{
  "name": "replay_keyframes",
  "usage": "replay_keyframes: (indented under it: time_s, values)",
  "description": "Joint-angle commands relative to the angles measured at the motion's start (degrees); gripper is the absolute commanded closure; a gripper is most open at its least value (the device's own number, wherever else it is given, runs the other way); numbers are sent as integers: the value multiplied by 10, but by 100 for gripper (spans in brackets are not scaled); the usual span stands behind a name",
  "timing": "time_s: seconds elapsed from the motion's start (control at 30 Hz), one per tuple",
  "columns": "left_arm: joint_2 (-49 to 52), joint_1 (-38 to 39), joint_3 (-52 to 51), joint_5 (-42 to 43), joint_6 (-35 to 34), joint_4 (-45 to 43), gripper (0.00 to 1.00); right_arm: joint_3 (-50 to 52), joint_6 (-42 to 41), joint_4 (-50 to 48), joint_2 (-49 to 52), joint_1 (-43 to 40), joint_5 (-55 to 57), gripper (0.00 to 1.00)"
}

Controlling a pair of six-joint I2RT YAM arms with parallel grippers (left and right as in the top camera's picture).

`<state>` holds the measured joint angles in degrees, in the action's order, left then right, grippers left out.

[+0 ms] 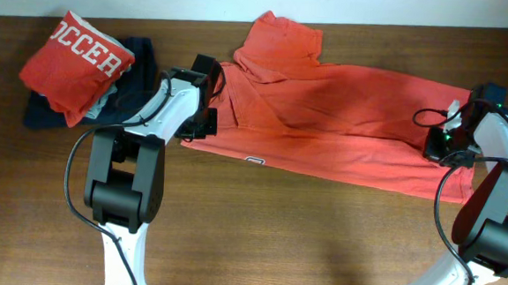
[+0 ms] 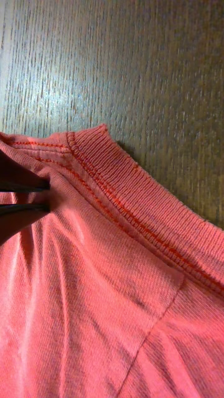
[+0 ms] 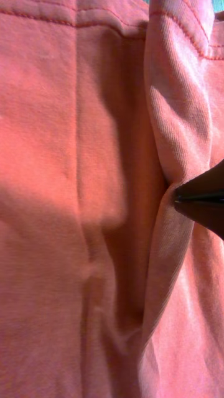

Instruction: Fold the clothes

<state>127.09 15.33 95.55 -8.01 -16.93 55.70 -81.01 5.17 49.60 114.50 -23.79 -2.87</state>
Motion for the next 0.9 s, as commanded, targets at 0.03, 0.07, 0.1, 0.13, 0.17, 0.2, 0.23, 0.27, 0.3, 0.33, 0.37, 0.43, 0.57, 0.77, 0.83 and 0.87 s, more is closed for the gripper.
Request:
replay_keyframes:
  time_s: [0.03, 0.07, 0.1, 0.13, 0.17, 0.2, 0.23, 0.27, 0.3, 0.33, 0.37, 0.43, 0.57, 0.77, 0.83, 0.87]
  values:
    - [16, -5, -4, -10, -1, -3, 91, -5, 4, 17, 3, 1, -14, 96]
    - [16, -5, -4, -10, -1, -3, 91, -5, 3, 23, 3, 1, -14, 96]
    - [16, -5, -4, -10, -1, -3, 91, -5, 3, 30, 3, 1, -16, 96]
    - [16, -5, -4, -10, -1, -3, 91, -5, 1, 38, 3, 1, -16, 96]
    - [16, -5, -4, -9, -1, -3, 91, -5, -4, 44, 3, 1, -16, 96]
    - [16, -5, -4, -8, -2, -3, 91, -5, -13, 50, 3, 1, -16, 96]
    - [16, -5, -4, -8, -2, -3, 91, -5, -16, 52, 3, 1, -16, 96]
    - [16, -5, -4, -9, -1, -3, 91, -5, -16, 53, 3, 1, -16, 96]
    - [16, -5, -4, -8, -2, -3, 91, -5, -16, 52, 3, 1, -16, 96]
    - [16, -5, -4, -9, -1, -3, 91, -5, -16, 48, 3, 1, -16, 96]
    - [16, -5, -4, -8, -1, -3, 91, -5, -16, 44, 3, 1, -16, 96]
    - [16, -5, -4, -9, -1, -3, 91, -5, -16, 35, 4, 1, -15, 96]
    - [16, -5, -4, -9, -1, -3, 91, -5, -16, 29, 9, 1, -13, 96]
    - [16, -5, -4, -9, -1, -3, 91, 11, -16, 24, 14, 1, -12, 96]
    - [16, -5, -4, -8, -1, -3, 91, 11, -16, 21, 14, 1, -12, 96]
    - [16, -5, -4, -9, -1, -3, 91, 11, -16, 18, 14, 1, -11, 96]
